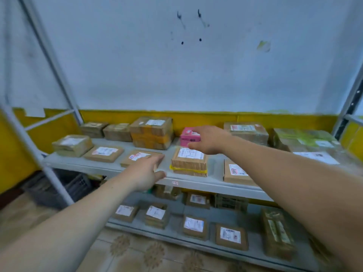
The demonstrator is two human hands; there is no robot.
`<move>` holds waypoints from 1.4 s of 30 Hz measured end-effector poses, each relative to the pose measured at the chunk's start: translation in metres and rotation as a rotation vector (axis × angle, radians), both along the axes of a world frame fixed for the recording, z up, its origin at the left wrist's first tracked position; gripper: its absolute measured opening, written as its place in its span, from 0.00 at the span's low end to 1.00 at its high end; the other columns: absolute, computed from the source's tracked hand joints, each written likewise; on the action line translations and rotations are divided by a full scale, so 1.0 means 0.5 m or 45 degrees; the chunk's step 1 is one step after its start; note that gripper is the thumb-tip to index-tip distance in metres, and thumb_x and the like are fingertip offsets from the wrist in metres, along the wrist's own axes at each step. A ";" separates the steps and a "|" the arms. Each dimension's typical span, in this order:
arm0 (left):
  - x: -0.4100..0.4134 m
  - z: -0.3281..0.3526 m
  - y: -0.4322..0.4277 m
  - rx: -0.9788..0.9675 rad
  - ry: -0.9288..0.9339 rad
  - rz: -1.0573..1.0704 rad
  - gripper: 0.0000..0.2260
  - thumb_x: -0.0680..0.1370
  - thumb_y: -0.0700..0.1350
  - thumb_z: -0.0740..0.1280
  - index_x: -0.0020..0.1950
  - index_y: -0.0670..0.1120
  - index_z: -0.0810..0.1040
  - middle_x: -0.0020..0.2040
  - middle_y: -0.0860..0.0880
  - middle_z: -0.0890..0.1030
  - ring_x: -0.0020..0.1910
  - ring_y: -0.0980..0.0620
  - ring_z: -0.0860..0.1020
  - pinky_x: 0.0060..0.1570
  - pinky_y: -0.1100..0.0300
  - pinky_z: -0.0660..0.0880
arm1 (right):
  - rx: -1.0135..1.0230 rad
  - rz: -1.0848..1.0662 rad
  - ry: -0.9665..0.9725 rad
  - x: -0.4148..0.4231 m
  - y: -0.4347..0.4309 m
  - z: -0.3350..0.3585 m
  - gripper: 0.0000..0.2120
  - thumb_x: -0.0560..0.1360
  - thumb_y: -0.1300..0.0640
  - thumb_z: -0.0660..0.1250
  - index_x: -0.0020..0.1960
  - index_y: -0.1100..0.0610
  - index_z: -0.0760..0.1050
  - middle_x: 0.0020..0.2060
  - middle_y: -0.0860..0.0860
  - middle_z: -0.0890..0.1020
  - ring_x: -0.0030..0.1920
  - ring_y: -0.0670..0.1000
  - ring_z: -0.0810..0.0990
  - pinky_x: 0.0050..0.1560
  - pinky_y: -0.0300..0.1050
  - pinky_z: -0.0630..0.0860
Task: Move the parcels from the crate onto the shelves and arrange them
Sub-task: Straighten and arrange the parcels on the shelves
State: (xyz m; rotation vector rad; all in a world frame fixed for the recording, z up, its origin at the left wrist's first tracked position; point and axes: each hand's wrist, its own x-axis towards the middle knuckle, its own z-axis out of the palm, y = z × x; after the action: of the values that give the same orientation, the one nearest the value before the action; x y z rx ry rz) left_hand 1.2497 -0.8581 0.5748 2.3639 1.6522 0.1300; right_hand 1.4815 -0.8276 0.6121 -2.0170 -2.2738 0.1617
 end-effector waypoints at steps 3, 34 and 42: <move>-0.053 0.018 0.044 0.023 0.026 0.118 0.28 0.79 0.55 0.64 0.77 0.56 0.58 0.78 0.51 0.61 0.75 0.48 0.62 0.71 0.53 0.62 | 0.030 0.120 0.021 -0.073 0.089 0.018 0.32 0.76 0.34 0.61 0.74 0.51 0.67 0.70 0.53 0.74 0.67 0.58 0.73 0.64 0.54 0.73; -0.997 -0.059 0.598 -0.163 -0.086 0.570 0.28 0.79 0.55 0.65 0.77 0.55 0.60 0.74 0.51 0.67 0.66 0.50 0.73 0.63 0.57 0.70 | -0.233 0.401 0.074 -1.016 0.730 -0.118 0.34 0.78 0.37 0.60 0.79 0.49 0.59 0.76 0.52 0.66 0.74 0.55 0.66 0.70 0.53 0.67; -1.103 -0.155 0.860 -0.304 0.013 0.514 0.29 0.80 0.56 0.64 0.78 0.55 0.57 0.77 0.49 0.62 0.71 0.48 0.68 0.66 0.54 0.67 | -0.335 0.360 0.136 -1.103 0.973 -0.231 0.33 0.79 0.38 0.61 0.79 0.51 0.60 0.76 0.53 0.67 0.73 0.55 0.67 0.67 0.48 0.66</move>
State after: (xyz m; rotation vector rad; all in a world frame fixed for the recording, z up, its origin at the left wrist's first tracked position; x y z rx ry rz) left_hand 0.6982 -0.4282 0.4975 1.8415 2.0059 -0.0070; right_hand 0.9299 -0.3411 0.4965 -1.7270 -2.5697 0.6039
